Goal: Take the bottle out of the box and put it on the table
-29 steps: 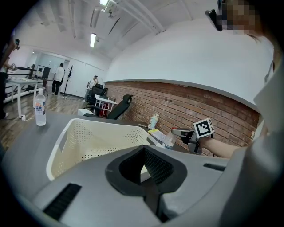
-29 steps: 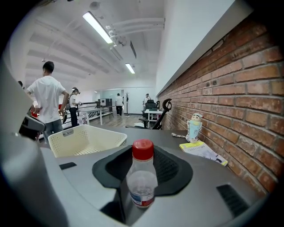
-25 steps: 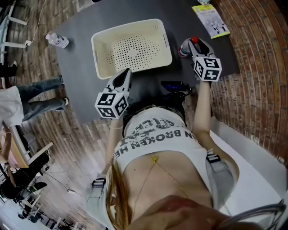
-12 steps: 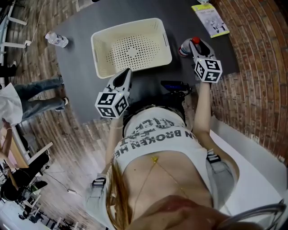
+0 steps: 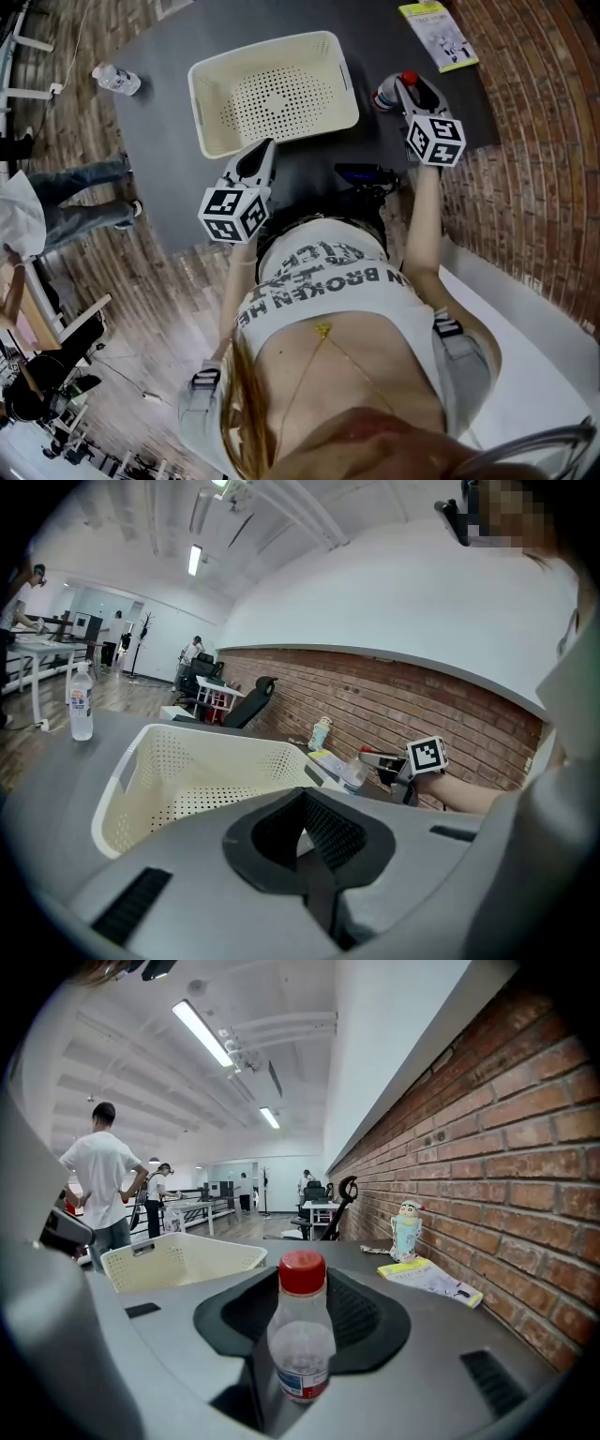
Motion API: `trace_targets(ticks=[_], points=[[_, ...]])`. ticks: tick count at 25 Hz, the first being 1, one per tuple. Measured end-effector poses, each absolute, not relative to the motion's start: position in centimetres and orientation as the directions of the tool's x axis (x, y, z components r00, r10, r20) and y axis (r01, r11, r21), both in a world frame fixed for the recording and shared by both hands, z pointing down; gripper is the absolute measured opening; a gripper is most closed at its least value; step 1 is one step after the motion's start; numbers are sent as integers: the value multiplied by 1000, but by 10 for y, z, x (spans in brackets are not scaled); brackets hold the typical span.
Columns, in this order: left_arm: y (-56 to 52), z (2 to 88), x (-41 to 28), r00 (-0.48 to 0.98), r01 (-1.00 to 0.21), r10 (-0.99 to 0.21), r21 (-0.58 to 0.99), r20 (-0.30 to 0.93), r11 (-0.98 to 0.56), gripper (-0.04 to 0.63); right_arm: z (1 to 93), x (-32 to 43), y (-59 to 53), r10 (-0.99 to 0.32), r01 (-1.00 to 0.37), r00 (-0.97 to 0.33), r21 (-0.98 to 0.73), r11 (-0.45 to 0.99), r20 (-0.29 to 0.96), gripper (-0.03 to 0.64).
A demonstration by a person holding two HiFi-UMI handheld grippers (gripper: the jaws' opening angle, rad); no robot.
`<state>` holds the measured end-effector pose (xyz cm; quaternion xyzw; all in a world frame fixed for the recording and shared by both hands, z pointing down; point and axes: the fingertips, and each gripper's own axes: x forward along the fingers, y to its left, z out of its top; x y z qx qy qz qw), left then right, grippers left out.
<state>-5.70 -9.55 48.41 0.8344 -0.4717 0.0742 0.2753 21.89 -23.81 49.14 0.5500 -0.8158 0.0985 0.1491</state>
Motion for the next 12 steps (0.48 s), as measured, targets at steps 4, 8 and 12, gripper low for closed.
trace_targets(ticks=[4, 8, 12], points=[[-95, 483, -57, 549, -825, -744, 393, 381, -407, 0, 491, 219, -237, -868, -928, -345, 7, 372, 356, 153], [-95, 484, -56, 553, -822, -742, 394, 379, -411, 0, 492, 219, -237, -870, -930, -341, 6, 367, 355, 153], [-95, 485, -58, 554, -821, -741, 396, 380, -411, 0, 493, 219, -238, -871, -932, -335, 8, 362, 360, 153]])
